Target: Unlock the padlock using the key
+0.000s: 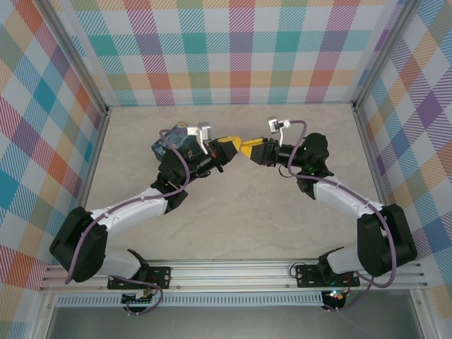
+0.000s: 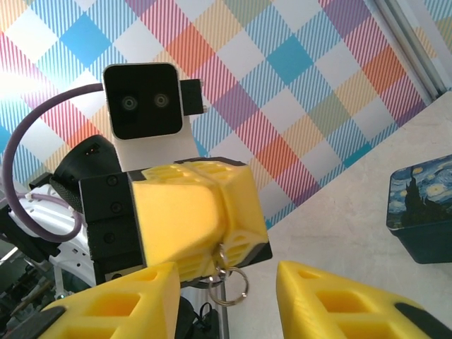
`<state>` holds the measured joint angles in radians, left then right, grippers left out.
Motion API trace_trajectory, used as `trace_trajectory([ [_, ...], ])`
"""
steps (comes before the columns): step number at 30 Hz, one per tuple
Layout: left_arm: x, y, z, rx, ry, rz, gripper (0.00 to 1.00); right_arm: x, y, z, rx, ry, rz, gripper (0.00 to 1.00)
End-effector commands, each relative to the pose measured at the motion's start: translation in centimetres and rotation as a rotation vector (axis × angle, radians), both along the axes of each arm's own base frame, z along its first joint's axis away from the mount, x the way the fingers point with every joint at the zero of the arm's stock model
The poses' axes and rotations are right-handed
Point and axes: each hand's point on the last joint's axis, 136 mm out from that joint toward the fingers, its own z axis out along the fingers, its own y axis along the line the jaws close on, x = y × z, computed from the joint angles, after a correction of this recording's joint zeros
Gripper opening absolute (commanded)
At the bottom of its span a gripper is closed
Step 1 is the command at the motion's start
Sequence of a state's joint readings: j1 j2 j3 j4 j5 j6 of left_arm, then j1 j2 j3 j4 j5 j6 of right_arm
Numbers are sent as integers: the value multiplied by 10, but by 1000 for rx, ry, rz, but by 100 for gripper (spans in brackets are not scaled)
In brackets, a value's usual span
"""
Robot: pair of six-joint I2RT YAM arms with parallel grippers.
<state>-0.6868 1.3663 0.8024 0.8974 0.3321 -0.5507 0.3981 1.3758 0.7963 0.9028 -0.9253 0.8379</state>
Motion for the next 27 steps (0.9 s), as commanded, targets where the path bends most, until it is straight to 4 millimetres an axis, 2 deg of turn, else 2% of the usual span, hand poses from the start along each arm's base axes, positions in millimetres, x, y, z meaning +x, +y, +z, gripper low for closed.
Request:
trace_trajectory([
  [1,-7,-2,26,-60,-60,-22,0,-6,5,12,21,-51,39,39],
  [8,-5,-2,25,-65,-44,-17,0,-2,8,8,18,-38,35,31],
  [17,-5,-5,20,-63,-26,-29,0,-1,10,16,35,-51,34,24],
  [23,-4,-4,21,-65,-24,-24,0,-2,11,13,23,-51,42,8],
  [27,-2,3,25,-50,-22,22,1,-4,10,4,-28,-60,26,4],
])
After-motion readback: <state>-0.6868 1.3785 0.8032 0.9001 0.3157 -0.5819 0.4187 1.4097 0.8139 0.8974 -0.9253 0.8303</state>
